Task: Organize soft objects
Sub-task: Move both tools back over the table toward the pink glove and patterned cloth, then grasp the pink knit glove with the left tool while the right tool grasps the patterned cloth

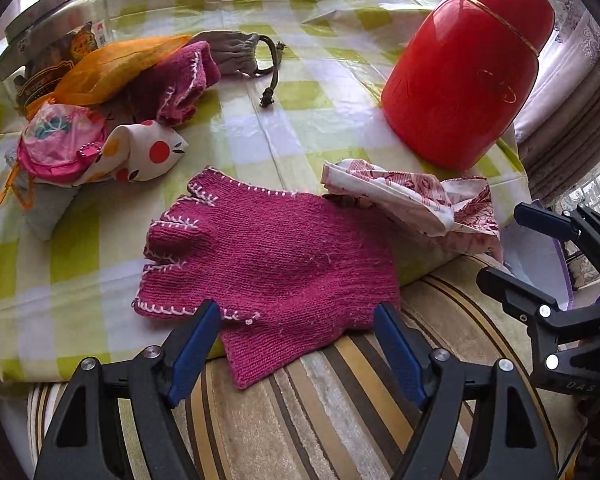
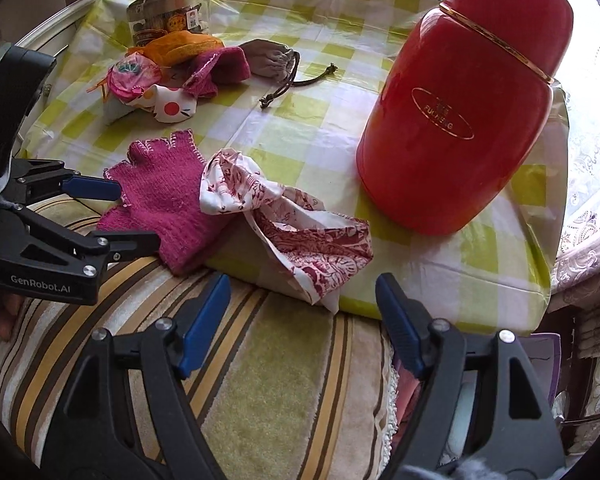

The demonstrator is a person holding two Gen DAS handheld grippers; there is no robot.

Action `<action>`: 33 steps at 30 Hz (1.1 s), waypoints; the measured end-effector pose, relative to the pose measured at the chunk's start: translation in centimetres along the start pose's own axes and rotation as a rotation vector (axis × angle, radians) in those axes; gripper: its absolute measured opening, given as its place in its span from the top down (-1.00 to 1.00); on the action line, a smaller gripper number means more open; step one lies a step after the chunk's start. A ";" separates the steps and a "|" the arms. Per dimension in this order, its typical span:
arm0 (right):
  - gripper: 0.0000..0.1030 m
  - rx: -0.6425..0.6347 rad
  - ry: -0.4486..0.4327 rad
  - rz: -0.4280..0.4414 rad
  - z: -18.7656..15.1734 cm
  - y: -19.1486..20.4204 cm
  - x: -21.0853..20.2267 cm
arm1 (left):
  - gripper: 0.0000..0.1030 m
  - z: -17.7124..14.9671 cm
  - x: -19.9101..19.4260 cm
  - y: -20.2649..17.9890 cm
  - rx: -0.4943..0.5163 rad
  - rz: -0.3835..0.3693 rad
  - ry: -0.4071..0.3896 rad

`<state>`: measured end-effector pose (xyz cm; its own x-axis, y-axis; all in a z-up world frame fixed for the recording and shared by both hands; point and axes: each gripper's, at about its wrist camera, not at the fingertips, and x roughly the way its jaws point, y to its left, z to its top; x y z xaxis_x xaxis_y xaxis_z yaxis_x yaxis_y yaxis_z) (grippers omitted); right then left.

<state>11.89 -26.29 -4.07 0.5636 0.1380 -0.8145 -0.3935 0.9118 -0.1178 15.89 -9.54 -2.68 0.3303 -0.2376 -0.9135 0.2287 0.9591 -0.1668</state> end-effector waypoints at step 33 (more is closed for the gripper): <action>-0.55 0.011 0.059 0.011 3.8 0.4 6.5 | 0.76 0.4 0.4 1.9 -0.069 -0.143 -0.131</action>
<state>18.17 -23.54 -7.28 0.5155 0.1249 -0.8478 -0.3912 0.9145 -0.1032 16.79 -7.90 -3.27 0.4159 -0.3856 -0.8236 0.2201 0.9214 -0.3202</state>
